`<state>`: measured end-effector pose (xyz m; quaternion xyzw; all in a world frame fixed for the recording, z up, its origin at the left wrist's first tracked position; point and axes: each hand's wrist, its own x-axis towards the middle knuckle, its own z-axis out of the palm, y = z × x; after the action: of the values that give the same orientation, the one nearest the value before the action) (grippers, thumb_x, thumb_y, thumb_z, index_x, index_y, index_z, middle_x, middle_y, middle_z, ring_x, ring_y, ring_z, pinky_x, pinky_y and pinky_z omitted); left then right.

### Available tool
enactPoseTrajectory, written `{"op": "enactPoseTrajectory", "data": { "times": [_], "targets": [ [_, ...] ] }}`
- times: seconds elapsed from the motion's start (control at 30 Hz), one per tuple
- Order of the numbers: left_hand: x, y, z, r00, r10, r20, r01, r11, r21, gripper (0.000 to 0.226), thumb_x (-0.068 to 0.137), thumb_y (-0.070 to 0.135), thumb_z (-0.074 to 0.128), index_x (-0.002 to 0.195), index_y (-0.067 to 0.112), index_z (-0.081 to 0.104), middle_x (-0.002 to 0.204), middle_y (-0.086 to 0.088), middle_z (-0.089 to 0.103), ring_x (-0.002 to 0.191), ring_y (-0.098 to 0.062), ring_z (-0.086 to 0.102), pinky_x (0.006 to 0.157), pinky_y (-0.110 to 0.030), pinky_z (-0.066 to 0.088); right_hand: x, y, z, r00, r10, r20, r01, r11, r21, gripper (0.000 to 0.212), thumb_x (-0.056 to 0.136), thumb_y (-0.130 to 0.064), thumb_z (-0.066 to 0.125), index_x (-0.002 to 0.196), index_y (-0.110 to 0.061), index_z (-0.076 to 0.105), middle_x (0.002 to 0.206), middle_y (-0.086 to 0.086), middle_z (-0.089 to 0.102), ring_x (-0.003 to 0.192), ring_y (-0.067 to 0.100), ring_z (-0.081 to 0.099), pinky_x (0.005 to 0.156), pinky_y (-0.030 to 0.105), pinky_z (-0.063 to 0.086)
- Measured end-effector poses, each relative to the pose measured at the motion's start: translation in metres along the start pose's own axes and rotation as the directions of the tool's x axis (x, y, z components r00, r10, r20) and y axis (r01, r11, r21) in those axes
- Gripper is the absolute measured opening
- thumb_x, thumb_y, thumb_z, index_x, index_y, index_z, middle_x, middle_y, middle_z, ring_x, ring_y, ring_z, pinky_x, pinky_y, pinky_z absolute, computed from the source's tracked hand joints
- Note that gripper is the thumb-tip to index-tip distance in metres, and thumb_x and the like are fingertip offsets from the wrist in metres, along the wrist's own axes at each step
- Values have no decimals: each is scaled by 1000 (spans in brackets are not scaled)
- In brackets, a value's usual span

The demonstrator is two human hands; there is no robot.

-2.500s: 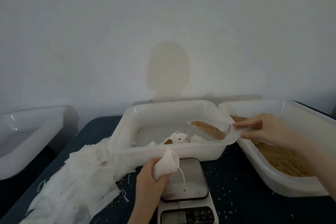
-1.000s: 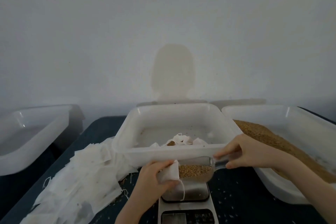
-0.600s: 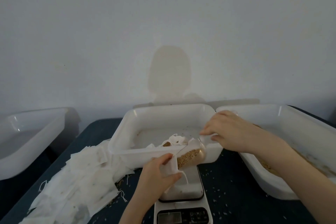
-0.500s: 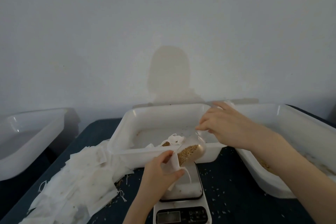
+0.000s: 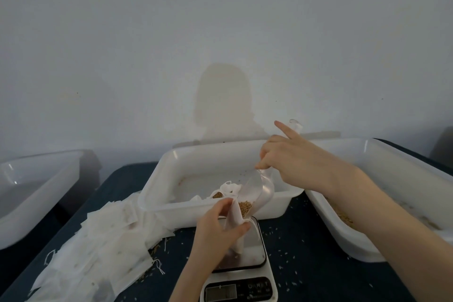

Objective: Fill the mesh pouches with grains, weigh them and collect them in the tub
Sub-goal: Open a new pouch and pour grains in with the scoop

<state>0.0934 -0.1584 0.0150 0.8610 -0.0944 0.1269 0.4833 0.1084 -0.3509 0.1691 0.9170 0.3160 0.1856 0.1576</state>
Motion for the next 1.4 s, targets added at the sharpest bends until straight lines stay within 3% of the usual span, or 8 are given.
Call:
{"op": "enactPoseTrajectory", "data": {
  "times": [0.23, 0.43, 0.7, 0.87, 1.03, 1.17, 1.33, 1.4],
  "targets": [
    [1, 3, 6, 1000, 4, -9, -4, 1000, -14, 47, 67, 38, 81, 99, 48, 48, 98, 24, 60, 92, 17, 52, 72, -1, 41, -1, -4, -7, 996, -64, -64, 57, 993, -106, 72, 75, 9, 34, 127, -35, 59, 110, -6, 58, 117, 16, 44, 96, 27, -40],
    [0, 1, 5, 1000, 1, -2, -1, 1000, 4, 44, 68, 39, 81, 94, 50, 47, 97, 24, 59, 93, 18, 50, 71, -2, 42, -6, 0, -1, 1000, -6, -22, 5, 999, -45, 75, 77, 10, 34, 133, -37, 53, 116, -7, 55, 121, 14, 41, 111, 37, -23],
    [1, 3, 7, 1000, -26, 10, 26, 1000, -1, 51, 70, 39, 80, 107, 46, 46, 101, 24, 58, 94, 10, 53, 69, -5, 42, -9, 0, 1, 997, -26, -69, 22, 998, -62, 73, 77, 8, 34, 131, -37, 55, 114, -8, 54, 119, 14, 41, 109, 34, -27],
    [0, 4, 4, 1000, -31, 0, 31, 1000, -1, 47, 71, 39, 79, 103, 47, 45, 101, 25, 57, 94, 8, 54, 70, -5, 43, -9, 12, 16, 999, 43, 2, -43, 996, 75, 68, 85, 6, 40, 134, -40, 50, 121, -13, 51, 124, 7, 36, 108, 31, -25],
    [-1, 2, 1, 999, -41, -35, 39, 998, -44, 46, 72, 27, 80, 107, 39, 52, 102, 22, 60, 95, 6, 56, 73, -6, 45, -16, 28, 47, 982, 110, 152, -149, 951, 272, 53, 97, -5, 43, 135, -41, 49, 131, -13, 51, 127, 9, 37, 108, 29, 10],
    [3, 3, 1, 993, -71, -90, 59, 990, -131, 29, 78, 15, 76, 99, 32, 63, 93, 16, 68, 83, 4, 61, 65, -5, 44, -29, 41, 67, 954, 150, 260, -253, 870, 424, 51, 98, -9, 43, 133, -45, 49, 131, -14, 50, 125, 10, 39, 108, 35, 26],
    [6, 8, 4, 990, -90, -109, 70, 982, -176, 28, 82, 7, 70, 91, 33, 64, 91, 12, 69, 85, -4, 64, 65, -6, 45, -43, 52, 83, 944, 167, 285, -303, 780, 547, 47, 97, -10, 48, 132, -42, 52, 121, -18, 51, 119, 4, 41, 92, 21, 31],
    [7, 11, 6, 990, -88, -114, 66, 981, -181, 28, 83, 10, 70, 89, 35, 62, 91, 14, 68, 85, -2, 63, 66, -6, 45, -48, 56, 87, 942, 183, 280, -319, 741, 591, 46, 97, -9, 49, 129, -41, 54, 121, -15, 54, 118, 5, 44, 95, 20, 33]
  ]
}}
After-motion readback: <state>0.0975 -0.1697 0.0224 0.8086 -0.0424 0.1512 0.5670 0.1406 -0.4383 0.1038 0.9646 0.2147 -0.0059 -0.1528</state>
